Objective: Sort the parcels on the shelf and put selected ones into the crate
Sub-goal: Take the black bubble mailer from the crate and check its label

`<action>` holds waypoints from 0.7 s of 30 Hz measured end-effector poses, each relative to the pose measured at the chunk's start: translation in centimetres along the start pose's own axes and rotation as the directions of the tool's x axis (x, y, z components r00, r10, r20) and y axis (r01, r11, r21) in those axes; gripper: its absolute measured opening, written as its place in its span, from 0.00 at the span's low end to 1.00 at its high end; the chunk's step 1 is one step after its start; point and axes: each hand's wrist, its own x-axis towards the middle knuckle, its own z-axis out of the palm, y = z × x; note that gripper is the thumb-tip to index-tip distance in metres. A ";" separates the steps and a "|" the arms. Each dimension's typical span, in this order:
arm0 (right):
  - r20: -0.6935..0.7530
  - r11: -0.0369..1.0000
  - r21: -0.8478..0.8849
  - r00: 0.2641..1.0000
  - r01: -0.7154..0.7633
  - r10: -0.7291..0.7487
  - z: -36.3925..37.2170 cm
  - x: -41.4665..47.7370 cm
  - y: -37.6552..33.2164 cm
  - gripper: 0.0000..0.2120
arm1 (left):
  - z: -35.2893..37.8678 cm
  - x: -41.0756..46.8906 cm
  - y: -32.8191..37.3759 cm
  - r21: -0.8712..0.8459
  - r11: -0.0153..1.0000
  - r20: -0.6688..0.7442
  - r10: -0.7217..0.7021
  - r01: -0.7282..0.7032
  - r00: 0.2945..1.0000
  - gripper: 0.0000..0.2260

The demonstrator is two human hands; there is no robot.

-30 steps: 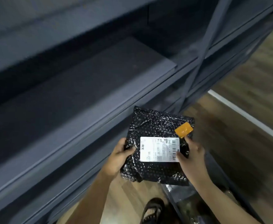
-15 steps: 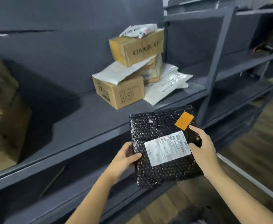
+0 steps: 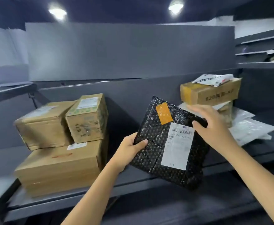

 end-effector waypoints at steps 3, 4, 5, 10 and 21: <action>-0.254 0.994 0.060 0.962 -0.088 0.101 2.6 1.3 -0.4 0.28 | -3.5 0.0 0.5 -0.149 0.987 -0.210 0.021 -0.053 0.978 0.06; -0.221 0.966 0.202 0.954 -0.160 0.204 3.5 1.4 -0.7 0.31 | -4.5 0.2 0.7 -0.189 0.979 -0.265 0.018 -0.070 0.964 0.06; -0.109 0.886 0.394 0.945 -0.245 0.309 4.6 1.4 -1.1 0.36 | -5.4 0.3 1.0 -0.218 0.972 -0.309 0.017 -0.088 0.951 0.06; 0.282 0.460 0.808 0.927 -0.368 0.246 10.0 1.6 -0.9 0.52 | -8.1 1.6 1.4 -0.300 0.947 -0.381 -0.009 -0.114 0.925 0.06; 0.271 0.321 0.892 0.944 -0.319 0.187 12.2 5.9 -1.6 0.40 | -8.5 2.7 2.6 -0.248 0.963 -0.449 -0.019 -0.104 0.893 0.06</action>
